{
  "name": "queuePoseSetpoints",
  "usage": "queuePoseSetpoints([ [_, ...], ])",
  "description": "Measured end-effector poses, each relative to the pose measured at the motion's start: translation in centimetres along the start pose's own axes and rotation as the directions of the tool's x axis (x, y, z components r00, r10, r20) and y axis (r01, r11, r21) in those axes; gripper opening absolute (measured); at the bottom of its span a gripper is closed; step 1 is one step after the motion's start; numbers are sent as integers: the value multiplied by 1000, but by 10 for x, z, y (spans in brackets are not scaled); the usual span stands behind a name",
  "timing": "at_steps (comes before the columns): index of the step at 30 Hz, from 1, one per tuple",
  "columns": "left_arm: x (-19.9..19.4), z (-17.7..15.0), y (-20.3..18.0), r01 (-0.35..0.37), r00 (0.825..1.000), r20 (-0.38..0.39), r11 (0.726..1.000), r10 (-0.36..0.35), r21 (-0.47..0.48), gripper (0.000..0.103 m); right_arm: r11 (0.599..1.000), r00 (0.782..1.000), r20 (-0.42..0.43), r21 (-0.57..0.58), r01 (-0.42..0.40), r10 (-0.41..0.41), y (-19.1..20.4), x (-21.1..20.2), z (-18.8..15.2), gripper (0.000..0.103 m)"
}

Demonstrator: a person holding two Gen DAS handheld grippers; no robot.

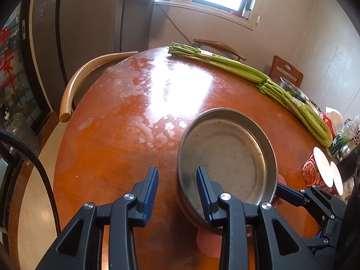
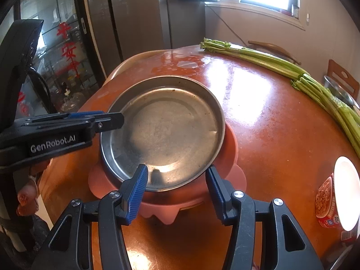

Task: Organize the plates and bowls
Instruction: 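Lower the steel pan onto the salmon-orange plate with the left gripper, then open the left gripper and withdraw it from the pan rim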

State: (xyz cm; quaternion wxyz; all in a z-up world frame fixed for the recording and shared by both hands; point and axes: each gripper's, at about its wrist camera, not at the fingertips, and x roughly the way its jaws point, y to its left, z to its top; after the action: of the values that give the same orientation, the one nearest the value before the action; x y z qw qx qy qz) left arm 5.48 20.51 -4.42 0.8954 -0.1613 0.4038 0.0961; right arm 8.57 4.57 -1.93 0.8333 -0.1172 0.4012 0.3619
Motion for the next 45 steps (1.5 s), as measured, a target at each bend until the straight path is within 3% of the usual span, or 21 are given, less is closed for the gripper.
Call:
queuePoseSetpoints([
  [27, -3, -10, 2, 22, 999, -27, 1000, -23, -18, 37, 1000, 1000, 27, -12, -11, 12, -2, -17, -3, 57],
  [30, -2, -10, 3, 25, 999, -33, 999, -26, -26, 37, 1000, 1000, 21, -22, -13, 13, -1, -15, -2, 64],
  [45, 1, -14, 2, 27, 998, -48, 999, -28, -30, 38, 1000, 999, 32, -25, 13, -12, -3, -19, -4, 68],
])
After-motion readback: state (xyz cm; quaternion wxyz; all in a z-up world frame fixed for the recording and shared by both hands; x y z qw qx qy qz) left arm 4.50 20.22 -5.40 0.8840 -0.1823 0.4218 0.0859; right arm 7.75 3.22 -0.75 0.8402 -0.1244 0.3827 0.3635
